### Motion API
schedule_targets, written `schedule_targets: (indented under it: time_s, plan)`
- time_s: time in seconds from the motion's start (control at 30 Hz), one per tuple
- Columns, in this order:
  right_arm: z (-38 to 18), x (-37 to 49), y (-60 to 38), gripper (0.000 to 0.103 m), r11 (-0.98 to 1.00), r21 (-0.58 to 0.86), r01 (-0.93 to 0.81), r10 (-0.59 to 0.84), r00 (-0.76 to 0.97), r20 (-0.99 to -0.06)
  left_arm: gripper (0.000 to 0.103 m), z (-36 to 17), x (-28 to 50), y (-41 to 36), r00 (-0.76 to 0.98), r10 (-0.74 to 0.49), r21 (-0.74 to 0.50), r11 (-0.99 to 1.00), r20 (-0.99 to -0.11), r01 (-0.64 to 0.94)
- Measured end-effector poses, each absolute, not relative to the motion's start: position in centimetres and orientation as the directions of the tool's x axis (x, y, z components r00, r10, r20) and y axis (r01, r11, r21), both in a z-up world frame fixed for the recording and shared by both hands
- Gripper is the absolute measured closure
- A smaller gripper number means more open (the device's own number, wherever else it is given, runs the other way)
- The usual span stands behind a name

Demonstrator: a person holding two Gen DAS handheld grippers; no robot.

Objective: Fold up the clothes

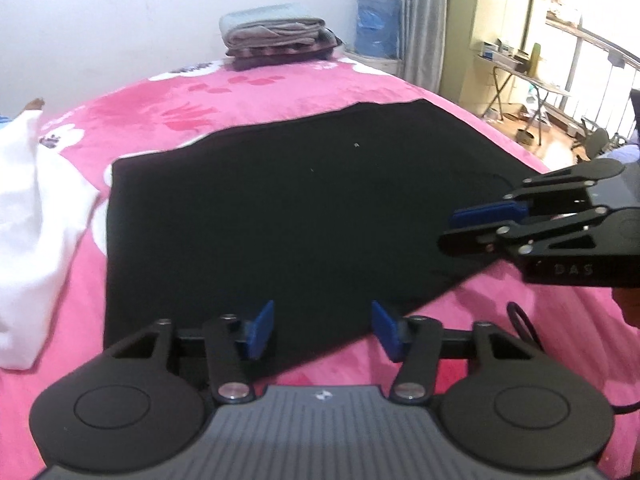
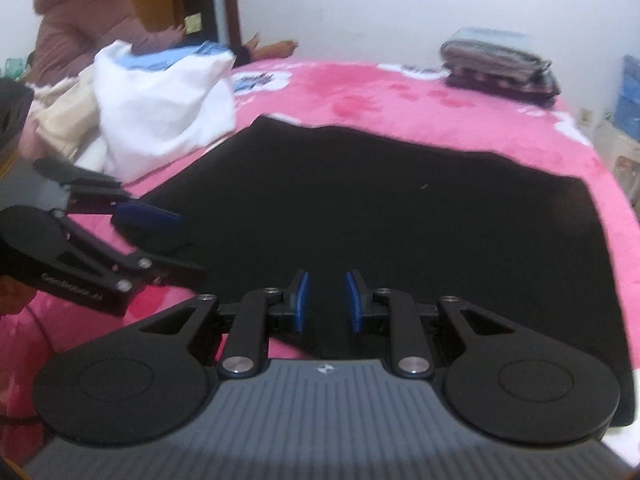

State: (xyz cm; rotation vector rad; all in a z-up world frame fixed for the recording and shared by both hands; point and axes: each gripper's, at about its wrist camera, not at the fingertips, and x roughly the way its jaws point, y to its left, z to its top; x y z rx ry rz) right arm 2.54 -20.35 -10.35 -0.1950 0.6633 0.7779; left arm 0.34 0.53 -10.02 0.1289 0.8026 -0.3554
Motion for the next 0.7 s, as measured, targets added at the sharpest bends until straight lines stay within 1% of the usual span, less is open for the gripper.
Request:
schedule_targets:
  time_s: [0.03, 0.1, 0.17, 0.23, 0.3, 0.37, 0.4, 0.6, 0.67, 0.7]
  plan:
    - [-10.5, 2.5, -20.1, 0.083, 0.703, 0.076, -0.707, 0.585, 0.515, -0.627, 0.061, -10.1, 0.3, 0.6, 0.637, -0.265, -0.022, 0.932, -0.724, 0.362]
    - [-10.6, 2.5, -19.8, 0.083, 0.699, 0.074, -0.711, 0.584, 0.509, -0.632, 0.068, -10.5, 0.2, 0.8, 0.633, -0.256, -0.016, 0.933, -0.731, 0.36]
    - [-11.0, 2.4, -19.4, 0.084, 0.692, 0.065, -0.719, 0.582, 0.501, -0.64, 0.071, -10.8, 0.2, 1.4, 0.625, -0.242, -0.019, 0.94, -0.742, 0.342]
    - [-11.8, 2.2, -19.0, 0.084, 0.675, 0.056, -0.735, 0.576, 0.478, -0.663, 0.08, -11.1, 0.2, 2.2, 0.609, -0.22, -0.018, 0.947, -0.762, 0.32]
    - [-12.7, 1.7, -18.7, 0.086, 0.652, 0.05, -0.757, 0.565, 0.44, -0.698, 0.081, -11.4, 0.2, 3.1, 0.594, -0.205, -0.023, 0.954, -0.778, 0.299]
    - [-12.6, 0.5, -18.7, 0.086, 0.605, 0.041, -0.795, 0.581, 0.406, -0.705, 0.081, -11.4, -0.2, 3.9, 0.593, -0.201, -0.026, 0.957, -0.78, 0.29]
    - [-12.4, 0.1, -18.6, 0.089, 0.584, 0.031, -0.811, 0.587, 0.396, -0.706, 0.081, -11.4, -0.4, 4.2, 0.592, -0.199, -0.022, 0.956, -0.781, 0.292]
    - [-11.0, 1.3, -16.6, 0.089, 0.573, -0.067, -0.817, 0.595, 0.471, -0.651, 0.081, -11.3, -0.7, 4.6, 0.59, -0.197, -0.014, 0.954, -0.783, 0.301]
    - [-12.0, 1.5, -15.5, 0.09, 0.549, -0.091, -0.831, 0.587, 0.461, -0.666, 0.081, -11.2, -0.7, 4.8, 0.588, -0.198, -0.015, 0.953, -0.784, 0.302]
    - [-12.7, 1.2, -15.0, 0.094, 0.526, -0.105, -0.844, 0.575, 0.444, -0.687, 0.081, -11.2, -0.7, 4.9, 0.588, -0.196, -0.015, 0.954, -0.785, 0.299]
